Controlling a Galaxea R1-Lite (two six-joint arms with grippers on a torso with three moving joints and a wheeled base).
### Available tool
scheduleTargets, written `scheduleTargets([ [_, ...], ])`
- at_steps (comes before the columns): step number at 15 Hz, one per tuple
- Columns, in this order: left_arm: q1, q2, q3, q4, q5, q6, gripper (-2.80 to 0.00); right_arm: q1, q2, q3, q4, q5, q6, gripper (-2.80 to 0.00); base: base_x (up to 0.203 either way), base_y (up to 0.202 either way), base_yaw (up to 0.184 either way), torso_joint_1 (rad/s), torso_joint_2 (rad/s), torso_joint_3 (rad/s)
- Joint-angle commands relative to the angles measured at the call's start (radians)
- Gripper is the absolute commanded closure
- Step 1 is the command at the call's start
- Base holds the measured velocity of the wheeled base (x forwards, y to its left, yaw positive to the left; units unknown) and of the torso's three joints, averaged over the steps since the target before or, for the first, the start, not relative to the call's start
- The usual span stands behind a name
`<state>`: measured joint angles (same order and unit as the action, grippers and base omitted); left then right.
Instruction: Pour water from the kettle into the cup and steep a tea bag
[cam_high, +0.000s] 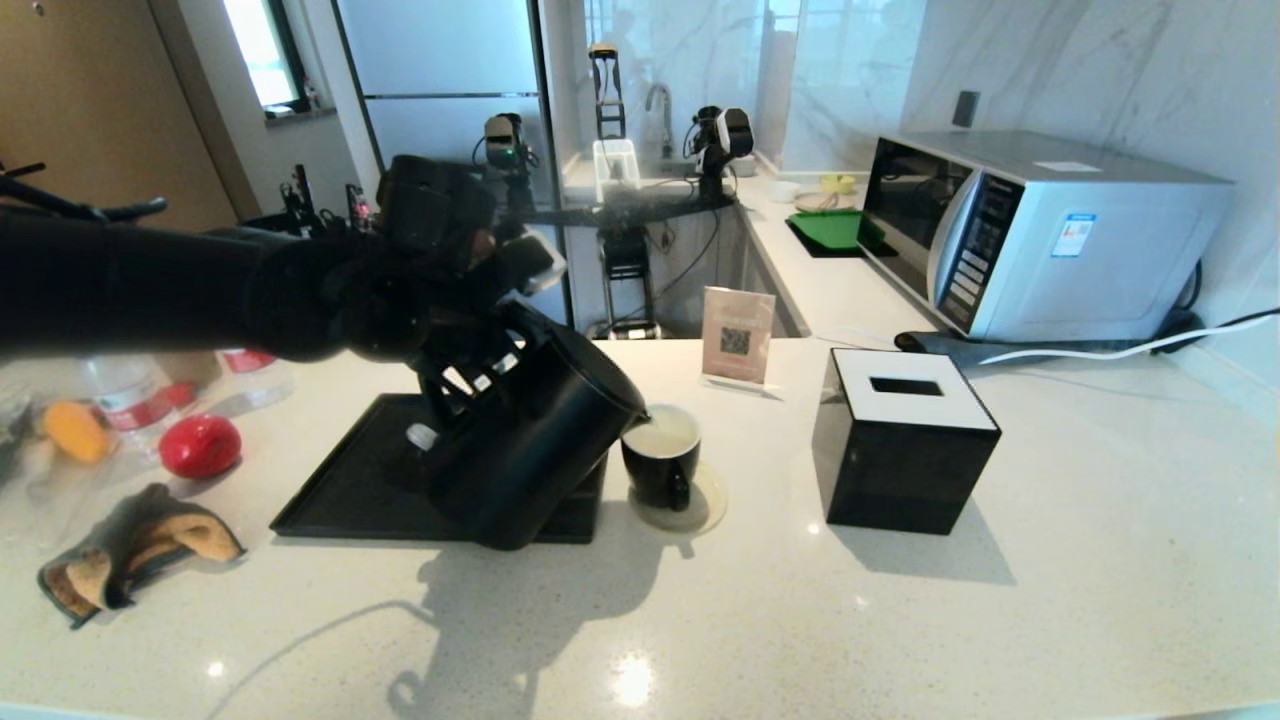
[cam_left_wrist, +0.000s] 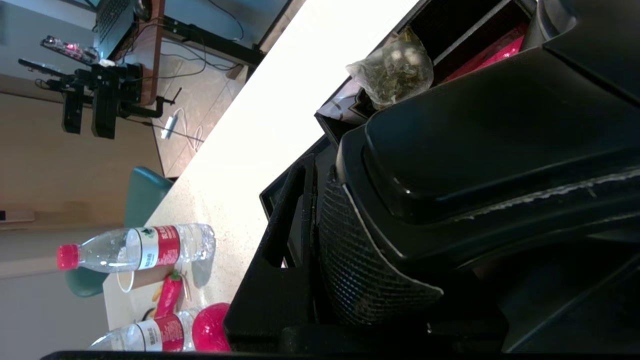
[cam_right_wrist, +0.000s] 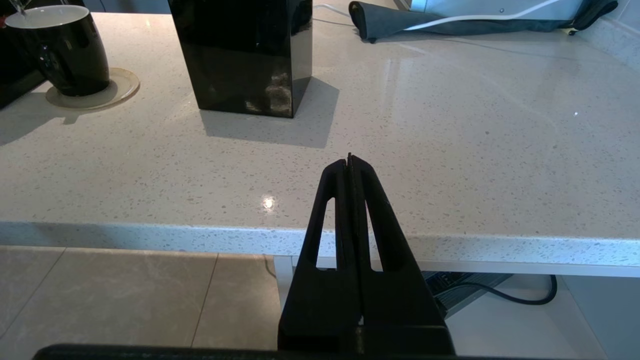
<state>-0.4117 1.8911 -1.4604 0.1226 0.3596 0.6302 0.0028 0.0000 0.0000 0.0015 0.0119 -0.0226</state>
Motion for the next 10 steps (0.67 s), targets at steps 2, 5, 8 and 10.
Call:
scheduleTargets([
  [2,-0.001,-0.003,0.000,0.003,0.002,0.002,0.00,0.000,0.000,0.000,0.000,0.000,0.000,0.00,0.000,0.000,0.000,0.000,0.00,0.000],
  [5,0.001,-0.003,0.000,0.006,0.002,0.003,0.00,0.000,0.000,0.000,0.000,0.000,0.000,0.00,0.000,0.000,0.000,0.000,0.00,0.000],
  [8,-0.001,-0.003,0.000,0.006,0.002,0.002,0.00,0.000,0.000,0.000,0.000,0.000,0.000,0.00,0.000,0.000,0.000,0.000,0.00,0.000],
  [10,0.000,-0.003,0.000,0.007,0.002,0.003,0.00,0.000,0.000,0.000,0.000,0.000,0.000,0.00,0.000,0.000,0.000,0.000,0.00,0.000],
])
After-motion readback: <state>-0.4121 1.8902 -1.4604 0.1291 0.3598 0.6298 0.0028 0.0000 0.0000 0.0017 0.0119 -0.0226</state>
